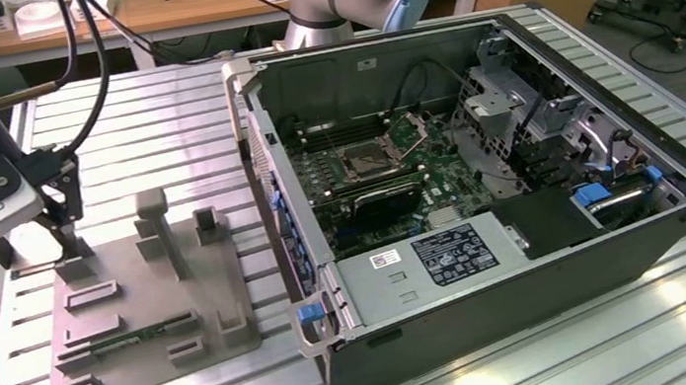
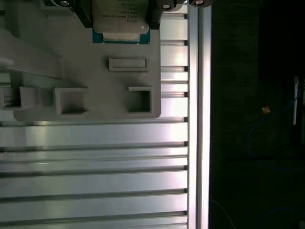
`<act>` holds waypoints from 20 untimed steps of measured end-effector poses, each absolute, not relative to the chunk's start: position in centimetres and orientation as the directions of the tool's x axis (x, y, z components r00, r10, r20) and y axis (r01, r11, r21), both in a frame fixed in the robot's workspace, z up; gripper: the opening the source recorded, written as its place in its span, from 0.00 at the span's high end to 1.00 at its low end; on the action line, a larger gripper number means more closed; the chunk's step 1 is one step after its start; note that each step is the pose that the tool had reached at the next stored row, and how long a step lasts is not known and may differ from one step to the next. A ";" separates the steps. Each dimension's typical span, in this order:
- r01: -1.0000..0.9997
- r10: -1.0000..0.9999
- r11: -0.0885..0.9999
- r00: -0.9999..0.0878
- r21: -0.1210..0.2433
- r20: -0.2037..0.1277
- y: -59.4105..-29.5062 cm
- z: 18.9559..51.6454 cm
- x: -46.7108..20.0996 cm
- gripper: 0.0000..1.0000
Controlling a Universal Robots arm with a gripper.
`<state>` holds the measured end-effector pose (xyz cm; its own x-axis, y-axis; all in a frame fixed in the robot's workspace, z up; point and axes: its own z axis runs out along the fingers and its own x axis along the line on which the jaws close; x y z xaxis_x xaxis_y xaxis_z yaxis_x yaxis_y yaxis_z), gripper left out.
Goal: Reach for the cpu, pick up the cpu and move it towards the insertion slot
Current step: 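Pick up the cpu and move it towards the insertion slot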
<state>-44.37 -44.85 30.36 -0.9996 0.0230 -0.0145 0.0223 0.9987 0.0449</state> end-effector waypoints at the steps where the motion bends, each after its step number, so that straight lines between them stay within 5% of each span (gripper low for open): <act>1: 0.022 0.023 0.999 -1.000 0.045 -0.015 -44.9 30.4 -44.4 0.46; 20: 0.022 0.023 0.999 -1.000 0.045 -0.014 -44.9 31.5 -44.4 0.46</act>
